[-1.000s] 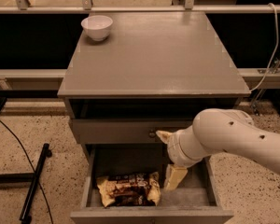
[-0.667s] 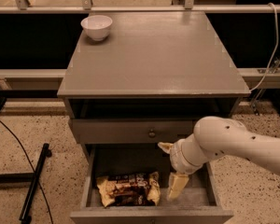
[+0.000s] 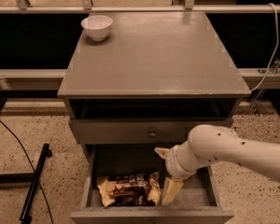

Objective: Pick brown chip bag from middle drawer and place on counter

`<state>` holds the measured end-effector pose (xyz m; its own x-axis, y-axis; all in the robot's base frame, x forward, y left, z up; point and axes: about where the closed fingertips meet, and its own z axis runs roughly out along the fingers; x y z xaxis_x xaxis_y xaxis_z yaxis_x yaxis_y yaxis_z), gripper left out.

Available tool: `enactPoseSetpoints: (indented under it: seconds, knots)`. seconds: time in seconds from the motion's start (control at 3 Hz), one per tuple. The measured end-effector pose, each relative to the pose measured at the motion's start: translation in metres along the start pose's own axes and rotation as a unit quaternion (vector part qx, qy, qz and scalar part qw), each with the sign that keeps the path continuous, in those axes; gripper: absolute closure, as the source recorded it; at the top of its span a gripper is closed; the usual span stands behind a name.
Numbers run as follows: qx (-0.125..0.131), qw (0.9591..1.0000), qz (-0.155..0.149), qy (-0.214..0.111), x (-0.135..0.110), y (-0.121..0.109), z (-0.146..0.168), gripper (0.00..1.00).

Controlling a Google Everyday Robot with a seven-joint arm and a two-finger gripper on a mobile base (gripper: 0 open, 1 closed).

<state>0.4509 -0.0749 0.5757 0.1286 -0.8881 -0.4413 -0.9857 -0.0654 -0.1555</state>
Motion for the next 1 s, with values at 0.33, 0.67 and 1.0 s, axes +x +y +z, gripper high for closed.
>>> enactPoseSetpoints:
  seconds: [0.33,0.67,1.0]
  knots:
    - [0.007,1.0000,0.006,0.000,0.013,0.007,0.029,0.00]
    - [-0.002,0.9999,-0.007,-0.010,0.000,0.061,0.023,0.00]
    - [-0.017,0.9986,-0.033,-0.039,-0.039,0.133,-0.002,0.00]
